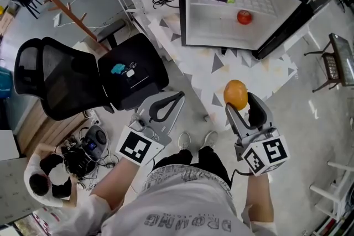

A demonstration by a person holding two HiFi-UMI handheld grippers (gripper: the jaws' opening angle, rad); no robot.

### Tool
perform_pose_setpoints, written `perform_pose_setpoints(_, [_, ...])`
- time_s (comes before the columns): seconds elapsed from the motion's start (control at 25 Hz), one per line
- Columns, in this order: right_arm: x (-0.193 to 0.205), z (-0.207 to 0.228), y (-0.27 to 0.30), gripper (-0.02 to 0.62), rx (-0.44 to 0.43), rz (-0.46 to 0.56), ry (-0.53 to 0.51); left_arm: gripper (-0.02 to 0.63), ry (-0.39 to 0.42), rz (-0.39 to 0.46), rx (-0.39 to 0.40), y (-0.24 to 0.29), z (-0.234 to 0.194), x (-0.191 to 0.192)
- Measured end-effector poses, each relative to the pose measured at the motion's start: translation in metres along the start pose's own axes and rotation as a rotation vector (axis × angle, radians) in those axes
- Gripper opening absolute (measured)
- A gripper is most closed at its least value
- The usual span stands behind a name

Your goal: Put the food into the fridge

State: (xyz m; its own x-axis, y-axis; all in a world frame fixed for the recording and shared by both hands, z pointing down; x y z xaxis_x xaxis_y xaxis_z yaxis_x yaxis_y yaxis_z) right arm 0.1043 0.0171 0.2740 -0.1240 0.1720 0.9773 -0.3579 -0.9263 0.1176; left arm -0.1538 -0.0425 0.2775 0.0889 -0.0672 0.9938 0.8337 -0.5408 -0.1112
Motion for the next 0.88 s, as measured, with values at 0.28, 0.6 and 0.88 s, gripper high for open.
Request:
perform_pose_setpoints(0.28, [0.001, 0.027, 0.018, 0.272, -0.007, -0.008, -0.017, 0.009, -0.007, -0.017, -0.015, 0.018, -0.004, 0.011])
perform_pose_setpoints(0.6, [-0.004, 0.074, 0.060, 0.272, -0.051, -0.022, -0.046, 0.009, -0.024, -0.048, -0.072, 0.052, -0.013, 0.027])
perform_pose_setpoints(0.88, [-0.002, 0.116, 0.100, 0.272, -0.105, -0.055, -0.068, 0.009, -0.040, -0.083, -0.139, 0.079, -0.017, 0.046])
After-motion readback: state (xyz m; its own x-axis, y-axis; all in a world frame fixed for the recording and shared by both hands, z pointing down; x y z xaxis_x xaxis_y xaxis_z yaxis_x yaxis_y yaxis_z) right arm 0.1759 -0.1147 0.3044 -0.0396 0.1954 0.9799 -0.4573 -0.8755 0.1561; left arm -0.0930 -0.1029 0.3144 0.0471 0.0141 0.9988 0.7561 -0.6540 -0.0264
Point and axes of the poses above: the fingertips, and each gripper's own axes: y forward along the fingers, z to its right, x out of its underside, the point moved 10 cm from there along -y, backward along the fingers, and after that the axes turned 9 degrees about z, right-handed, at the moved point
